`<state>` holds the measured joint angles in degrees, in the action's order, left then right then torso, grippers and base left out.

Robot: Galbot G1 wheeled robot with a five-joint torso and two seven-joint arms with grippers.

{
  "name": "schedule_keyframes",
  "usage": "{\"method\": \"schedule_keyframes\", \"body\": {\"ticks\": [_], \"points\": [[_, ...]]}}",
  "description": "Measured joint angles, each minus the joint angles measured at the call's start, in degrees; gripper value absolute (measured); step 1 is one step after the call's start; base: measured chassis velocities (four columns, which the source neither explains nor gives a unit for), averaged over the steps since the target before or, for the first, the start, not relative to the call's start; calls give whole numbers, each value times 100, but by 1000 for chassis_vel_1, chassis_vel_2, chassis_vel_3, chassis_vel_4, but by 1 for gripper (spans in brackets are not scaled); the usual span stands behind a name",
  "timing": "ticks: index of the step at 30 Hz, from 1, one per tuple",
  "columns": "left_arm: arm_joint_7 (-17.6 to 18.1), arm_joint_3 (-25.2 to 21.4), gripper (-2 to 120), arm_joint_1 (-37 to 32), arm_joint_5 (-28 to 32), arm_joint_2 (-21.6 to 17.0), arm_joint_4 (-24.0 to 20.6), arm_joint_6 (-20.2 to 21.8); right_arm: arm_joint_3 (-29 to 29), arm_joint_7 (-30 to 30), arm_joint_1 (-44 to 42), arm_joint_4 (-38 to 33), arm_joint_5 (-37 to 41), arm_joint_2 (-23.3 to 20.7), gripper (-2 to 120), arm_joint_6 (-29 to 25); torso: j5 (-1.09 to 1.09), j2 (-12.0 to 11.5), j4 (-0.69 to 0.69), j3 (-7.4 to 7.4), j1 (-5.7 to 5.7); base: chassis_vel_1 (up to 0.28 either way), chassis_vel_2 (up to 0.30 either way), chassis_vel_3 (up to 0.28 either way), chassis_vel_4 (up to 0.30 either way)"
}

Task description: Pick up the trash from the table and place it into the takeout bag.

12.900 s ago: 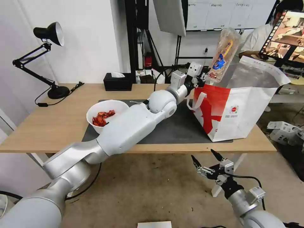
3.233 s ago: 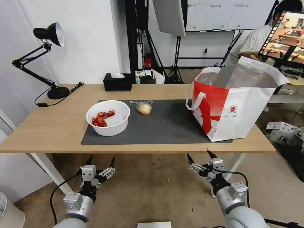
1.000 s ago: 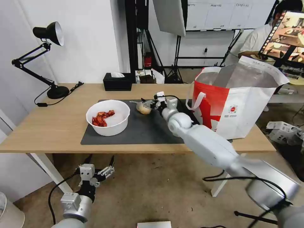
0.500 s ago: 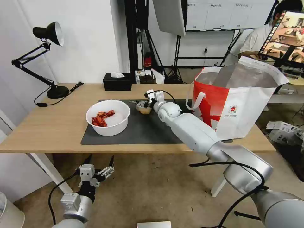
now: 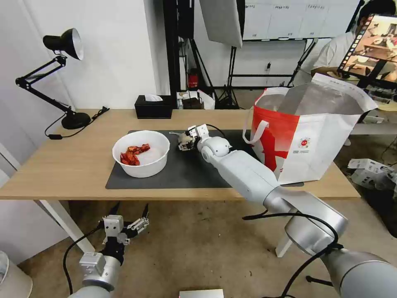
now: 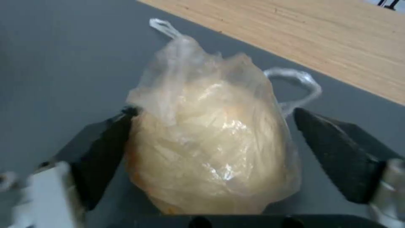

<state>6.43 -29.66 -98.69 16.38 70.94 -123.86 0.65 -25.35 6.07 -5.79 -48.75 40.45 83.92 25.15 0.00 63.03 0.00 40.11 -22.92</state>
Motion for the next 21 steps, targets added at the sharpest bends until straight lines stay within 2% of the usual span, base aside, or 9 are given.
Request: {"method": "schedule_keyframes", "body": {"ticks": [6, 7, 10, 11, 12, 15, 16, 19, 21], "points": [[0, 9, 100, -2, -9, 13, -5, -10, 5, 106, -100, -290, 101, -152, 68, 196, 0, 0, 0, 0, 0, 0, 0, 0, 0], [0, 9, 100, -2, -9, 13, -5, -10, 5, 106, -100, -290, 101, -152, 68, 196, 0, 0, 0, 0, 0, 0, 0, 0, 0], [0, 6, 100, -7, -11, 11, -14, -22, -3, 182, -159, -445, 172, -237, 58, 284, 1, 0, 0, 0, 1, 0, 0, 0, 0], [0, 5, 100, -12, -13, 9, -22, -25, -5, 220, -188, -525, 197, -287, 51, 310, 0, 0, 0, 0, 0, 0, 0, 0, 0], [0, 5, 100, -12, -13, 9, -22, -25, -5, 220, -188, -525, 197, -287, 51, 310, 0, 0, 0, 0, 0, 0, 0, 0, 0], [0, 5, 100, -24, -22, 8, -34, -25, -6, 355, -263, -763, 346, -405, 36, 358, 0, 0, 0, 0, 0, 0, 0, 0, 0], [0, 5, 100, -24, -22, 8, -34, -25, -6, 355, -263, -763, 346, -405, 36, 358, 0, 0, 0, 0, 0, 0, 0, 0, 0], [1, 4, 100, -44, -34, 10, -59, -25, -9, 505, -361, -1175, 432, -648, 21, 383, 1, 0, 1, 0, 0, 0, 0, 0, 0], [1, 3, 100, -51, -37, 16, -73, -25, -9, 572, -397, -1361, 454, -761, 18, 354, 1, 0, 0, 0, 0, 0, 0, 0, 0]]}}
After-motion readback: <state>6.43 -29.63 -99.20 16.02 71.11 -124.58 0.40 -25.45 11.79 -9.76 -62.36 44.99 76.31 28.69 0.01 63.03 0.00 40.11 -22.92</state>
